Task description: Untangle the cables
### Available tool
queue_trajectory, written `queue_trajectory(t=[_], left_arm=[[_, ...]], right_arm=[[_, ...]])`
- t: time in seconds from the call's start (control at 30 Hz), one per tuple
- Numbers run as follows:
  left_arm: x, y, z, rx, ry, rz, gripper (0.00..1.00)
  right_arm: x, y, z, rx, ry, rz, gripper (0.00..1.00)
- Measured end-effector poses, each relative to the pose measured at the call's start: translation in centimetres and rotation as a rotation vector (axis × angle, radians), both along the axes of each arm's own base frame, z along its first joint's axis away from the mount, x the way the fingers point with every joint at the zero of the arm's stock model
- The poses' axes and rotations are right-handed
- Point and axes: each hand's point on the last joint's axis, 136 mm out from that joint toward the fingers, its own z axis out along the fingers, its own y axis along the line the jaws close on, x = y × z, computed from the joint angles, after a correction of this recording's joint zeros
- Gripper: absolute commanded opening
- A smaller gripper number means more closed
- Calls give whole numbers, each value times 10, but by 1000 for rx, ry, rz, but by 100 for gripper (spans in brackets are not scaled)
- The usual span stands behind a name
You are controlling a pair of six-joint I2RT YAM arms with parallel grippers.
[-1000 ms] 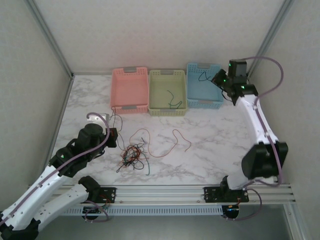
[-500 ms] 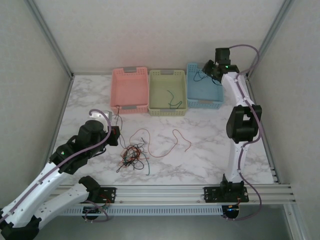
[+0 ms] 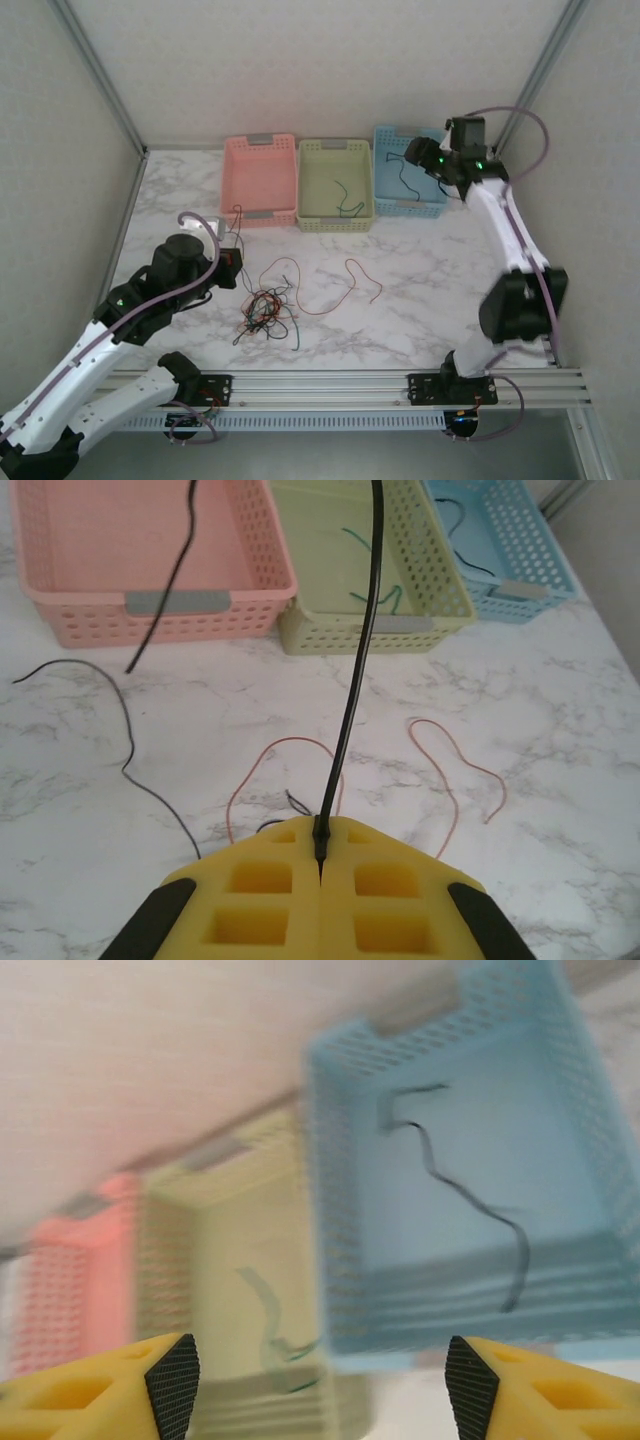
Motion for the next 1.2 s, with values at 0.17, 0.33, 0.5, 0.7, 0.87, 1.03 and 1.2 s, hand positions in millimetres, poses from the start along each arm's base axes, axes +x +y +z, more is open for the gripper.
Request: queue_trajectory(t=[0.17,0.33,0.5,0.7,0.87,1.03,1.2], left_arm=[[-11,-16,29,-67,-30,-111,0],[-20,-26,65,-142,-71,-182,0],[-25,-34,98,-240,-78,-210,0],[-29,-42,124,-355,-57,-221,0],[-28,-46,138,-399,-43,-219,0],[-24,-51,137,-407,-19,-220,0],[-22,-56,135,-409,-6,-231,0]], right_arm=[[-98,70,42,154,-176,320,66],[-188,142,6,194,-152,649,69],[-256,179,-4,211,-224,880,74],[-303,230,12,213,-371,1111,73],[-319,275,6,173,-419,1236,72],[-315,298,1,127,-451,1263,70],[-303,303,6,76,-507,1235,67]])
